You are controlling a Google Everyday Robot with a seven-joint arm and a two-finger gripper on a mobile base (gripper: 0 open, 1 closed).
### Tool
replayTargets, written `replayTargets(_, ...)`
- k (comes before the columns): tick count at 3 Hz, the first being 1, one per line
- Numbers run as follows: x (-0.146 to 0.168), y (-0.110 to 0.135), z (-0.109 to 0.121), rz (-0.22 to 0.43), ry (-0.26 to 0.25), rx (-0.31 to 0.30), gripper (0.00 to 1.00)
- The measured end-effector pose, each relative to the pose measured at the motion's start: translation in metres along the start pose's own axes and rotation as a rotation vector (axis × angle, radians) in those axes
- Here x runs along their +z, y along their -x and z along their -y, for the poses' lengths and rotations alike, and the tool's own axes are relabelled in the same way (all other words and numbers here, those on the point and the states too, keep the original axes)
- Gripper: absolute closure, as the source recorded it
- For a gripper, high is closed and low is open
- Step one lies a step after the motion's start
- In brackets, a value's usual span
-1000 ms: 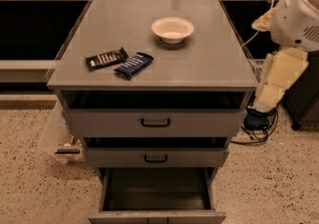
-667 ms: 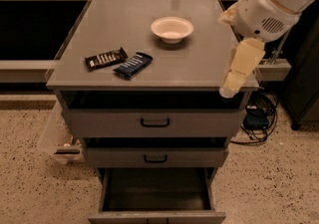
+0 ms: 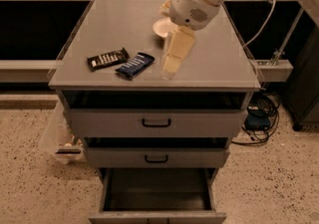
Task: Place rxbar blueberry into bottom drawer
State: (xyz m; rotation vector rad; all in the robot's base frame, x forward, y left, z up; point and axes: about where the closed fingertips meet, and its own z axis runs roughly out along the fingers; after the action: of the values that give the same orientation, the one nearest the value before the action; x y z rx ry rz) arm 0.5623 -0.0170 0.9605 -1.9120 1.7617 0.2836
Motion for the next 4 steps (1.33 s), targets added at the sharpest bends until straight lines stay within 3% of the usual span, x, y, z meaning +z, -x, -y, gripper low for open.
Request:
replayTargets(1,0.005,0.003,0.002,0.005,0.006,-0.005,0.00)
replayTargets(2,0.013,0.000,0.001,0.025,-0.002,0.033,0.00)
replayTargets(4,0.099,0.002,0.027,0.193,0.048,0.171,0.00)
